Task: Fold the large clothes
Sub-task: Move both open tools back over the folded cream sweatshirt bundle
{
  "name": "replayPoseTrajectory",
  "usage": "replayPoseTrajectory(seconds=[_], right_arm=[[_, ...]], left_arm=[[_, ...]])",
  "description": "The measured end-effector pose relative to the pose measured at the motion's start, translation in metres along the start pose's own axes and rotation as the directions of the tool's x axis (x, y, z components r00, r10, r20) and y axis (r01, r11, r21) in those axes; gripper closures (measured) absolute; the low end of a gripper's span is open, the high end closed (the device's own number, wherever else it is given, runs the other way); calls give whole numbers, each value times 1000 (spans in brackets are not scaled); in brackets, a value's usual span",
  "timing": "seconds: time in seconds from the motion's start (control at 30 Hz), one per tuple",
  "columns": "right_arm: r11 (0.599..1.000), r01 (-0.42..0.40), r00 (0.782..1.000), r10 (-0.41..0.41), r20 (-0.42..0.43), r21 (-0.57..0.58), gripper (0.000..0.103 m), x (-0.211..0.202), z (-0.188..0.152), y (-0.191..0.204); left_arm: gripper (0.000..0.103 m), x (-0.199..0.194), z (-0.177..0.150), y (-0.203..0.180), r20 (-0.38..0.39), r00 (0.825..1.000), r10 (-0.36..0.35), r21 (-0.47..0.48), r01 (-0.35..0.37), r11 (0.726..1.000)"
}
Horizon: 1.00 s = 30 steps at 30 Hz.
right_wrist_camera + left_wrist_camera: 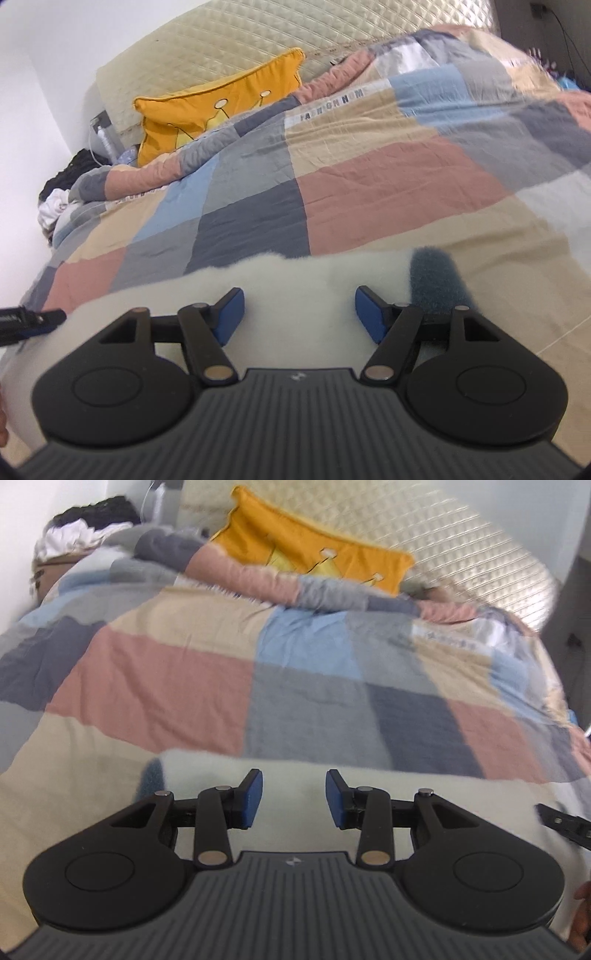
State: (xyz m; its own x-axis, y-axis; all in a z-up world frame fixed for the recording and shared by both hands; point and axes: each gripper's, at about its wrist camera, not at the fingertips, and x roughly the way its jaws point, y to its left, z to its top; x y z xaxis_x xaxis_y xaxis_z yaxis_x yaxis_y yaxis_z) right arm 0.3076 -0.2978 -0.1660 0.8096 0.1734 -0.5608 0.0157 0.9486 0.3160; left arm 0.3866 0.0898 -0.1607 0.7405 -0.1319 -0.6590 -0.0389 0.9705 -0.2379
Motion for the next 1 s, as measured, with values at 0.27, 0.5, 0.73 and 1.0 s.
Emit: replayPoseTrajectory(seconds=[0.27,0.5,0.73,1.0], right_arm=[[996,-87,996,87,1,-29,33,-37,-11,22],[991,-121,993,121,-3,-62,33,-62,-27,39],[983,-90,995,94,15,-160,33,-59,-33,51],[980,-86,996,79,-47,-179,35,-20,-35,48]], left_arm=[[60,-50,-29,-34,21,997,-71,132,68,989],[60,-65,-50,-53,15,995,-97,186,93,978],[58,-53,-61,-61,15,997,-78,232,73,970],[58,-23,-64,-59,-3,997,-74,240,73,968]])
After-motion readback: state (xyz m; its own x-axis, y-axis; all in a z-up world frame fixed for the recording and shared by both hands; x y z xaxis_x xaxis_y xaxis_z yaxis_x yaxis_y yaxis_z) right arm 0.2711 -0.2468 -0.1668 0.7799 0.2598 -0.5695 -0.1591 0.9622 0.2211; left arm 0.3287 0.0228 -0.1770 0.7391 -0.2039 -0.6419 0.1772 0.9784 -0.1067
